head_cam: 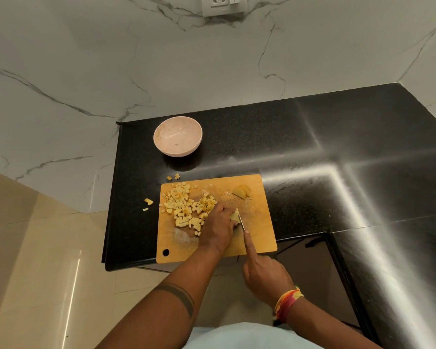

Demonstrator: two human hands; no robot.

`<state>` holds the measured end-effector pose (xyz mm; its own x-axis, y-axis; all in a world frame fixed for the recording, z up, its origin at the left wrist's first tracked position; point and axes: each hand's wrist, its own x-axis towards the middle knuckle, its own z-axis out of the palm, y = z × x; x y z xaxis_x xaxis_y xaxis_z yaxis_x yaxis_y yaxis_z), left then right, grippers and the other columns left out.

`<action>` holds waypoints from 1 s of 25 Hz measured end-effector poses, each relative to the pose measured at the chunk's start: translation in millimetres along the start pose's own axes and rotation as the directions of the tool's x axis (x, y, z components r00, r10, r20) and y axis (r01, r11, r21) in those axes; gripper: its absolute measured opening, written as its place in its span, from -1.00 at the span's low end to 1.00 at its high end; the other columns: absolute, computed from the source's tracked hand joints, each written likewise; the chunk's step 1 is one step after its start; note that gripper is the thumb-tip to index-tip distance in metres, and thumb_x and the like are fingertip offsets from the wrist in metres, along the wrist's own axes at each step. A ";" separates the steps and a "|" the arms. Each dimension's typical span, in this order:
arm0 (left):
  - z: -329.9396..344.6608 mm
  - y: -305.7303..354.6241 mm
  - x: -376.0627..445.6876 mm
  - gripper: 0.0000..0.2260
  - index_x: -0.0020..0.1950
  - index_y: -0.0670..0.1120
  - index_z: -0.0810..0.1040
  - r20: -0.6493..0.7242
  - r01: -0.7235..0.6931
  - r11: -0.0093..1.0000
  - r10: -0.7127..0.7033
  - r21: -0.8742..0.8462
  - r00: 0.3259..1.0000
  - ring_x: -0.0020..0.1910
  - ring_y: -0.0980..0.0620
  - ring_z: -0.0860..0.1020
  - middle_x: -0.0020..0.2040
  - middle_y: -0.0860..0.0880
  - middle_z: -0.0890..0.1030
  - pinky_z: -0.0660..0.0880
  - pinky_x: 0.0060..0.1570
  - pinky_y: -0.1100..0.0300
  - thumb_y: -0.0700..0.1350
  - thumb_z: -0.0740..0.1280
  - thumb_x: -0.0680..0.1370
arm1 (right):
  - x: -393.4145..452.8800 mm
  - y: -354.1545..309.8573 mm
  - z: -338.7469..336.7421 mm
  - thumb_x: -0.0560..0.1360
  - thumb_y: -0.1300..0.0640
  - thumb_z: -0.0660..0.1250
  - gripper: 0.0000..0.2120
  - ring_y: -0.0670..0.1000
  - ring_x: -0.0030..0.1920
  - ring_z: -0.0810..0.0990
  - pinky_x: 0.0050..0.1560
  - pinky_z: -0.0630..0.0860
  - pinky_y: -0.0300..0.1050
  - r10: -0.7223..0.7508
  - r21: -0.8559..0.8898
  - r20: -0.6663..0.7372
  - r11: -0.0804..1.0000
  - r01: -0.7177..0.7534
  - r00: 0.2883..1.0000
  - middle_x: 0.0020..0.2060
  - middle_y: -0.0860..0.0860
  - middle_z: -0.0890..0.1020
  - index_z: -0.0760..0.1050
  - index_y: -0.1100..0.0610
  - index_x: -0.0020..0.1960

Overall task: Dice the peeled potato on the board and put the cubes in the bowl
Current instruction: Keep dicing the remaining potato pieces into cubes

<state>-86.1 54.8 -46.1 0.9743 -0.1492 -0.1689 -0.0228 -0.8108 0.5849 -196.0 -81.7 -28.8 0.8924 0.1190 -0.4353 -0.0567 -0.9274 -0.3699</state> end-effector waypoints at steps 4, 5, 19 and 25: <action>1.6 -2.2 0.2 -0.67 0.37 -0.11 0.58 0.007 0.006 1.000 -0.006 -0.023 1.000 0.10 0.05 0.52 0.21 0.00 0.48 0.41 0.06 0.31 -0.14 0.40 0.60 | -14.8 5.7 4.4 0.61 0.03 0.06 -0.18 0.03 -0.35 0.58 -0.27 0.60 0.00 0.009 0.002 0.035 1.000 -0.009 0.999 -0.27 -0.01 0.62 -0.54 -0.08 0.55; 1.9 -2.1 0.0 -0.67 0.37 -0.11 0.58 0.007 0.007 1.000 -0.007 -0.023 1.000 0.10 0.04 0.52 0.21 0.00 0.49 0.45 0.08 0.28 -0.14 0.41 0.59 | -16.5 7.0 3.6 0.61 0.02 0.06 -0.18 0.02 -0.35 0.58 -0.27 0.59 0.00 0.014 0.014 0.031 1.000 -0.014 0.999 -0.28 -0.02 0.62 -0.54 -0.10 0.54; -4.5 5.5 -2.8 -0.70 0.33 -0.07 0.62 -0.031 0.050 0.999 -0.051 -0.006 0.998 0.11 -0.06 0.55 0.20 -0.04 0.54 0.51 0.05 0.14 -0.19 0.39 0.59 | 28.9 -18.9 -20.6 0.63 0.00 0.04 -0.29 0.08 -0.34 0.53 -0.30 0.46 -0.02 0.018 0.063 -0.050 0.998 -0.015 0.999 -0.28 0.04 0.57 -0.29 -0.06 0.64; -2.0 3.2 -2.0 -0.69 0.35 -0.05 0.60 -0.044 0.057 0.998 -0.057 -0.009 0.997 0.11 -0.07 0.57 0.21 -0.05 0.53 0.55 0.09 0.11 -0.20 0.34 0.61 | 26.9 -19.4 -14.8 0.65 0.00 0.02 -0.30 0.09 -0.36 0.47 -0.31 0.41 -0.03 0.027 0.025 -0.015 0.999 -0.027 1.000 -0.27 0.05 0.52 -0.34 -0.07 0.63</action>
<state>-87.6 53.6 -42.3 0.9829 -0.0773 -0.1670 0.0349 -0.8127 0.5817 -164.3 -65.8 -21.1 0.8971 0.0882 -0.4330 -0.0919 -0.9212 -0.3781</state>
